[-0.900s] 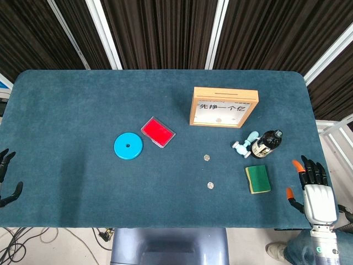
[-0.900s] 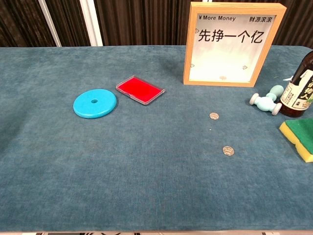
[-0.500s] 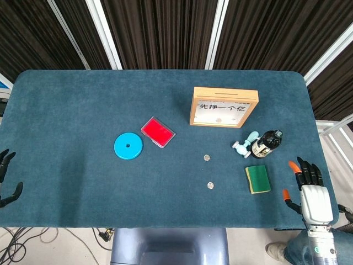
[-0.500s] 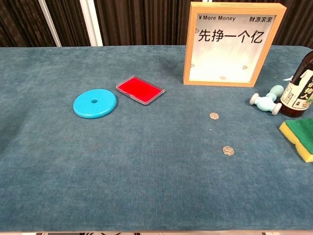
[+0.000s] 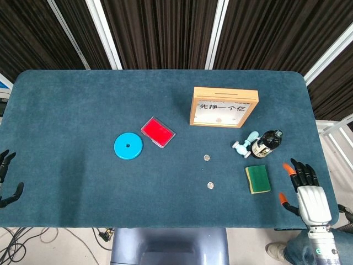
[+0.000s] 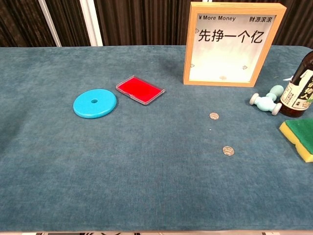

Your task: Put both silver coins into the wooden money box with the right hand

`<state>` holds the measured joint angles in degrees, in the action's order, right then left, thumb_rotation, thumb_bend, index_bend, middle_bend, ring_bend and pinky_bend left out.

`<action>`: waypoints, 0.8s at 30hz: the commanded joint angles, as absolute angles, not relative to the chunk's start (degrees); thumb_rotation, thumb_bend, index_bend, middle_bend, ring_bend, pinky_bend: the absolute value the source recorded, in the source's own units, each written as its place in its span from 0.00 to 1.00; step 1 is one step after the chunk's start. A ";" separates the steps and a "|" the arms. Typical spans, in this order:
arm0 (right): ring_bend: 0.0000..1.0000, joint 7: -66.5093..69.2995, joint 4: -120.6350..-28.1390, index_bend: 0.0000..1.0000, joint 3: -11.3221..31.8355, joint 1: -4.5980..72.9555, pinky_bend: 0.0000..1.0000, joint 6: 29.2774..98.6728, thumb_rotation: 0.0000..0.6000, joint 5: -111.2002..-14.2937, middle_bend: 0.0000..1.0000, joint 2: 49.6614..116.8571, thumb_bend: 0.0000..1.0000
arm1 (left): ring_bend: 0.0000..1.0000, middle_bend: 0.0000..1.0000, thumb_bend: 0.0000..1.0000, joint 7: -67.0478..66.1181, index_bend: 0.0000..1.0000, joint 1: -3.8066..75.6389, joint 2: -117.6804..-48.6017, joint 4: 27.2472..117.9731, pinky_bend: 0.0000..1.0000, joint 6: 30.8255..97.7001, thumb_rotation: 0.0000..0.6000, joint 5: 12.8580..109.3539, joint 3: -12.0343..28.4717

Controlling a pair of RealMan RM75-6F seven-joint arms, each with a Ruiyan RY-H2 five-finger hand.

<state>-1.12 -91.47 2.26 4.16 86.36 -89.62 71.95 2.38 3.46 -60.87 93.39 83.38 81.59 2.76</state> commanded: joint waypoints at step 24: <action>0.00 -15.13 -97.55 0.14 2.21 14.62 0.00 67.14 1.00 -83.10 0.00 80.43 0.41 | 0.00 0.00 0.39 5.72 0.09 3.45 -59.98 93.91 0.00 82.35 1.00 80.48 3.17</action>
<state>-14.76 -97.77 2.38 14.35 67.44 -83.38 80.04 5.65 3.44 -60.01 93.92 82.40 80.52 3.16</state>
